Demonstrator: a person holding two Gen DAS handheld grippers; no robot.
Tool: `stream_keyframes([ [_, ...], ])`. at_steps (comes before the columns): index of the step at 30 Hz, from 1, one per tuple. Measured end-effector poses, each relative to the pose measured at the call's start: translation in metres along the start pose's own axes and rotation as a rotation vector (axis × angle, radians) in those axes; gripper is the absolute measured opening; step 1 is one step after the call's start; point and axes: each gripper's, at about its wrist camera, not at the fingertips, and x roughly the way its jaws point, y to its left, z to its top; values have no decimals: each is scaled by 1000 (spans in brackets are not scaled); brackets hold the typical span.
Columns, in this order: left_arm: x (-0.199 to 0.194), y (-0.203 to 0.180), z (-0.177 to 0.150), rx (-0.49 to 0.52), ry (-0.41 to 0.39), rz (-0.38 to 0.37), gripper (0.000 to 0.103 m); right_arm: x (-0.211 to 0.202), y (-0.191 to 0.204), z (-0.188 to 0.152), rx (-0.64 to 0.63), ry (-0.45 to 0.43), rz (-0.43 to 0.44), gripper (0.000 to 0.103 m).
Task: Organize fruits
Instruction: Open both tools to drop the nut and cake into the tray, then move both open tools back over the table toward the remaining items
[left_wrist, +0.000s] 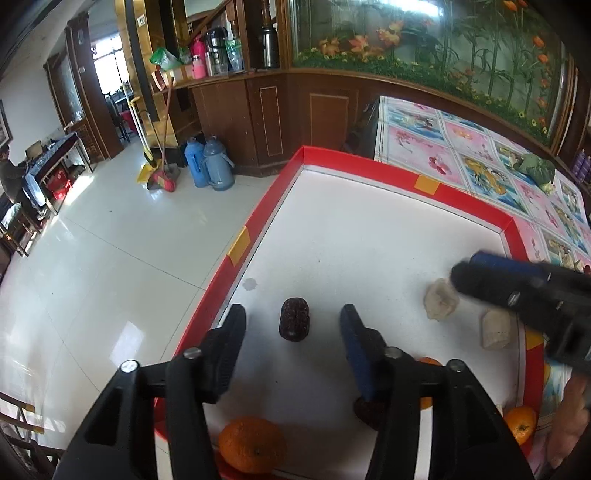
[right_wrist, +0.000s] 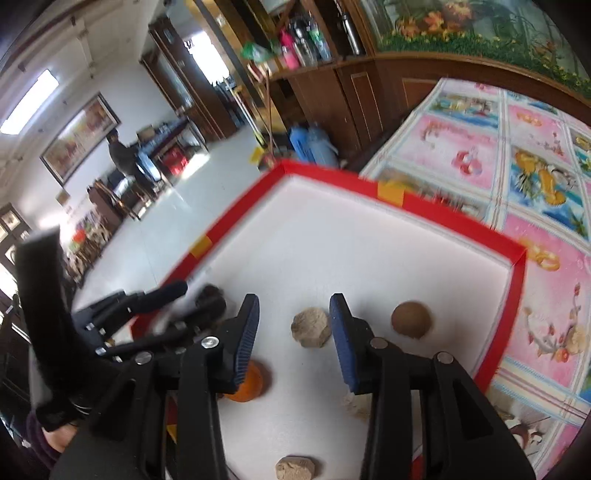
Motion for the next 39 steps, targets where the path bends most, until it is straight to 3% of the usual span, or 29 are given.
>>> stream_keyframes([
  [3,-12,-10,1,15,-15,-7,56,-26,-14,4,34,-89,-9,46],
  [7,-25,-31,5,44,-42,-22,56,-55,-46,0,74,-141,-75,46],
  [14,-47,-92,7,148,-77,-86,59,-129,-144,-17,261,-251,-192,46],
  [19,-53,-146,8,226,-68,-158,59,-180,-216,-34,418,-296,-230,46],
  [23,-54,-194,11,303,-84,-195,59,-205,-269,-51,542,-277,-249,46],
  [27,-47,-235,13,346,-75,-241,59,-207,-295,-62,612,-216,-250,46],
  [35,-41,-267,8,380,-50,-262,59,-189,-292,-59,584,-171,-255,40],
  [39,-39,-262,9,362,-39,-246,59,-174,-289,-56,544,-135,-369,36],
])
